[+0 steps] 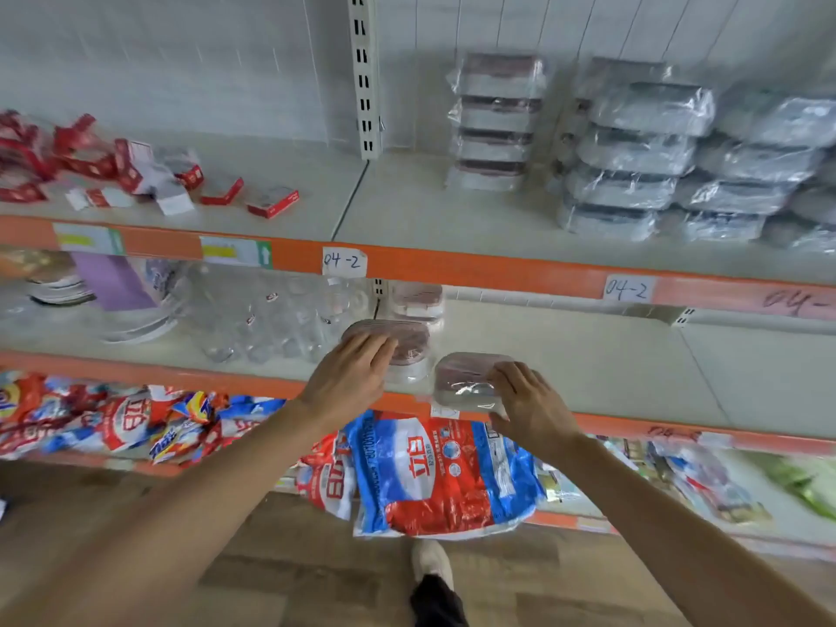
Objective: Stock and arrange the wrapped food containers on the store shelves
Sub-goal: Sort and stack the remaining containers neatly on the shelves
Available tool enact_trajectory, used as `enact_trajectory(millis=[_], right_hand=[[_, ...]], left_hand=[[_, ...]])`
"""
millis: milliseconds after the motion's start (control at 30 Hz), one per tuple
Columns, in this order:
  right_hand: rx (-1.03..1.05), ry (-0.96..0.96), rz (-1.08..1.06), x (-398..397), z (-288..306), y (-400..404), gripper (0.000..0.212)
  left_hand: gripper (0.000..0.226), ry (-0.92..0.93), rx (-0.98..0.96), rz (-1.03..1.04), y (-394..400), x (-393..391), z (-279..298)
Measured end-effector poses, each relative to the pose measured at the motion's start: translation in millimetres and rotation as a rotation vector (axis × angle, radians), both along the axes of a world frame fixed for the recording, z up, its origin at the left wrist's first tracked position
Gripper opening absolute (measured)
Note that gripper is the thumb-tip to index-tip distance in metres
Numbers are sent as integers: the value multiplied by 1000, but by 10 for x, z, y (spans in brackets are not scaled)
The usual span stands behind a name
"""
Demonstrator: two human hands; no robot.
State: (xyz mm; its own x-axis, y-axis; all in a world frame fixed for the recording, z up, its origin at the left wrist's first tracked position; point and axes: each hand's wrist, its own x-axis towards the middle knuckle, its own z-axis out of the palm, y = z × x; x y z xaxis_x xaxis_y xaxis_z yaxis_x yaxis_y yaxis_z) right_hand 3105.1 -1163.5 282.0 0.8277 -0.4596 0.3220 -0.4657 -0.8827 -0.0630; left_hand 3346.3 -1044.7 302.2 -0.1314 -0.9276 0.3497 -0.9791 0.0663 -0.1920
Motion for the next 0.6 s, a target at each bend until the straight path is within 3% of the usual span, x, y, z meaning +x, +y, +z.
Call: enact_trajectory(millis=[233,433,600], right_hand=[[-162,-43,92,-87,999,226,53],[-222,-113,49,-11,1501,103,50],[-112,-157,-16,215,1621,-348,49]], left_hand=[[59,-35,-149,-31,355,-40,905],[55,13,-287,0,142,-28,1459],[58,44,-295,86,-176,104,1646]])
